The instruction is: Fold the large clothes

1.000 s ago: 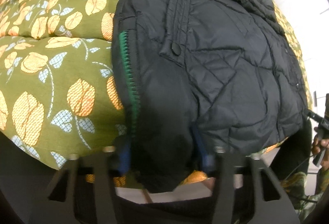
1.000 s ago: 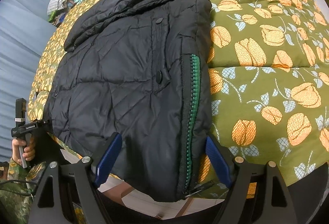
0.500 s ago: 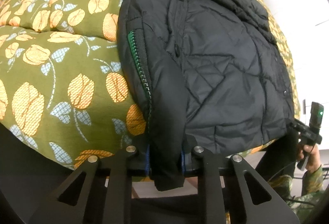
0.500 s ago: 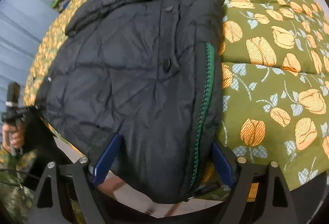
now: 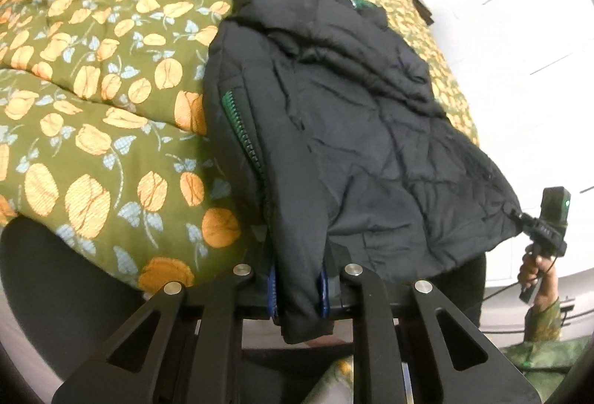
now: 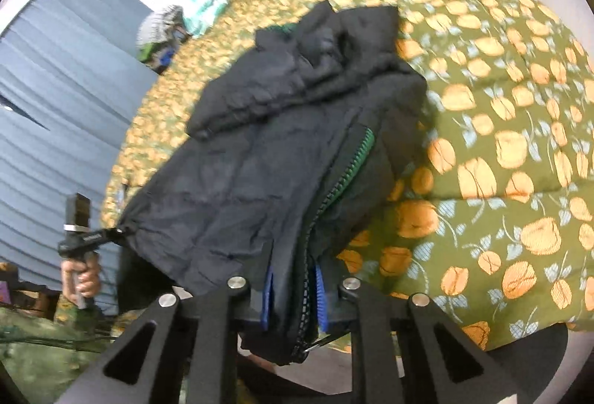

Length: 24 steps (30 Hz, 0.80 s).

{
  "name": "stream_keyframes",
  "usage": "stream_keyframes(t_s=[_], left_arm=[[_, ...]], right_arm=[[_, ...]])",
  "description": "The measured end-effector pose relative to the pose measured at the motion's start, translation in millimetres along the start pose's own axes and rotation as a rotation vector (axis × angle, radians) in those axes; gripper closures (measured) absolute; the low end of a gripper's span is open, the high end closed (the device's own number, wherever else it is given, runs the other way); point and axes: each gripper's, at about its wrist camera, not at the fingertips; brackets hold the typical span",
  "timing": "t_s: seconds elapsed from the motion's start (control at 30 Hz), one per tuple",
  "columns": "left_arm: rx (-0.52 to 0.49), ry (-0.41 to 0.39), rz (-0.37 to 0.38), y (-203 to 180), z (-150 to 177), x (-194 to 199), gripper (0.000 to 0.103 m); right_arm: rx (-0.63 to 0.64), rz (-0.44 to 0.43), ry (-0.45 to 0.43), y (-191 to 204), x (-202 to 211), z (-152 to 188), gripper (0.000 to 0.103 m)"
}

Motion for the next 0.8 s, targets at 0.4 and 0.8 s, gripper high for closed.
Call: stream_keyframes(t_s=[0.4, 0.8], left_arm=[[0.001, 0.030, 0.042, -18, 17, 102, 0.088], [0.069, -0.150, 0.156, -8, -141, 11, 0.088]], right_arm=[[-0.099, -0.222, 0.065, 44, 68, 20, 0.087], [-0.237, -0.321, -0.165, 8, -22, -112, 0.088]])
Point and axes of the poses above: each gripper's, at about its wrist camera, not at the fingertips, and x roughly against the way its jaws point, y to its left, z to its underside, and after that the axes turned 14 degrees about -y, right-handed
